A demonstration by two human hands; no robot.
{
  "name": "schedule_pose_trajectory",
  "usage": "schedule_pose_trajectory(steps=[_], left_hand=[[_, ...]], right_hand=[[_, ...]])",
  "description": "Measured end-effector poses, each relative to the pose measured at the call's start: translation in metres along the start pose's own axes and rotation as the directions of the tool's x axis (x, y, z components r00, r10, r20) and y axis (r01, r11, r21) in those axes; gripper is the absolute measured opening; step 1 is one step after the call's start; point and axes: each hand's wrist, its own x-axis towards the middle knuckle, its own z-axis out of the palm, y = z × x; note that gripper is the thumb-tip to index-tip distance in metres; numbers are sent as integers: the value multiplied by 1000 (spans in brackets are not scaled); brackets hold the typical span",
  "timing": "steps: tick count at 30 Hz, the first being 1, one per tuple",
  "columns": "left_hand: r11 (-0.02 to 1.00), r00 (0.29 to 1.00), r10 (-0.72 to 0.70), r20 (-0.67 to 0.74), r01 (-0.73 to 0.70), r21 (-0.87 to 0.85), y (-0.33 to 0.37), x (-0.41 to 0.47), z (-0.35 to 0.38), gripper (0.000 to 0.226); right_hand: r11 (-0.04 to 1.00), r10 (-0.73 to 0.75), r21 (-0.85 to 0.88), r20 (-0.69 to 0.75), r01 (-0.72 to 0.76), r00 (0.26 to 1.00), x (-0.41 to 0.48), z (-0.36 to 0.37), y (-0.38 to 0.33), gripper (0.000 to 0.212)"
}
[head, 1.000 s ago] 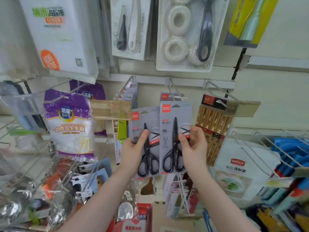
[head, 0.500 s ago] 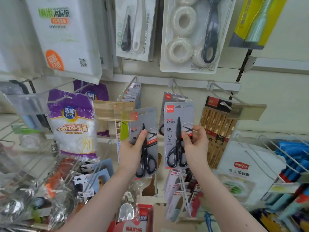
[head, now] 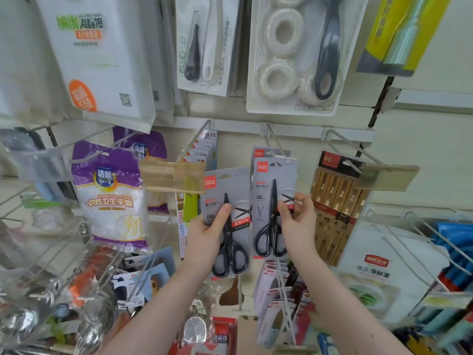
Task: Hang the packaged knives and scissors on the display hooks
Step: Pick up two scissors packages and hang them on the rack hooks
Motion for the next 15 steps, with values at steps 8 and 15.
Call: schedule_pose_trajectory(steps=[8, 15], left_hand=[[999, 1000, -22, 8, 22, -23, 1, 5, 5, 21], [999, 1000, -11, 27, 12, -44, 5, 3, 14, 20]], right_hand=[[996, 82, -18, 3, -82, 997, 35, 17, 10, 19], [998, 63, 10, -4, -63, 998, 36, 15, 13, 19]])
